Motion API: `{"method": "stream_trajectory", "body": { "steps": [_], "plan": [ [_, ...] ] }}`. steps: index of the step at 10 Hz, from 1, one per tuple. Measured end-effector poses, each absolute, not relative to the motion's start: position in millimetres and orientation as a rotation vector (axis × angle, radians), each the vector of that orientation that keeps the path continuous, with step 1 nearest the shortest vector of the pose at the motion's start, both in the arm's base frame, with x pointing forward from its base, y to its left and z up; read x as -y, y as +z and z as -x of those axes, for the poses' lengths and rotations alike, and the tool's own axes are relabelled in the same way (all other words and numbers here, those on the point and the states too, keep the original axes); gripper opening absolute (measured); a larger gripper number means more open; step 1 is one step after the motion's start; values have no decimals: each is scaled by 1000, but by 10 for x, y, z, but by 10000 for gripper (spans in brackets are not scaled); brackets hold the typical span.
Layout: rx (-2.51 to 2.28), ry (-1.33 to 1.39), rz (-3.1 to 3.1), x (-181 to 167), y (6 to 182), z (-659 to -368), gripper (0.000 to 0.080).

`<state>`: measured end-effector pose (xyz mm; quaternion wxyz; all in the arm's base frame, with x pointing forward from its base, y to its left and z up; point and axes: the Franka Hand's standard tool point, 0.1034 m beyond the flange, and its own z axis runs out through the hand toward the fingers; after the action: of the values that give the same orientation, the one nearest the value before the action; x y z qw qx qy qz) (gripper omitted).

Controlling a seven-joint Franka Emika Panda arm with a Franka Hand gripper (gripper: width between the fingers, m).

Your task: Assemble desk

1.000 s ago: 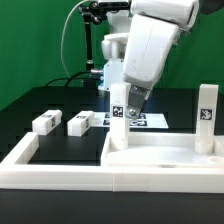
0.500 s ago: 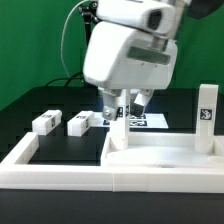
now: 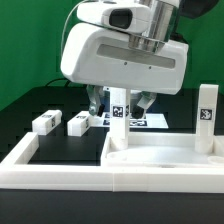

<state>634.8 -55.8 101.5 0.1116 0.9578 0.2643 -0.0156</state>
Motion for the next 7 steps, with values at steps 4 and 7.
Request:
{"method": "stream_trajectory", "body": {
  "steps": [4, 7],
  "plan": [
    [-78, -58, -3103, 1097, 983, -6042, 649],
    [-70, -56, -3096, 1131, 927, -5977, 649]
  ]
}}
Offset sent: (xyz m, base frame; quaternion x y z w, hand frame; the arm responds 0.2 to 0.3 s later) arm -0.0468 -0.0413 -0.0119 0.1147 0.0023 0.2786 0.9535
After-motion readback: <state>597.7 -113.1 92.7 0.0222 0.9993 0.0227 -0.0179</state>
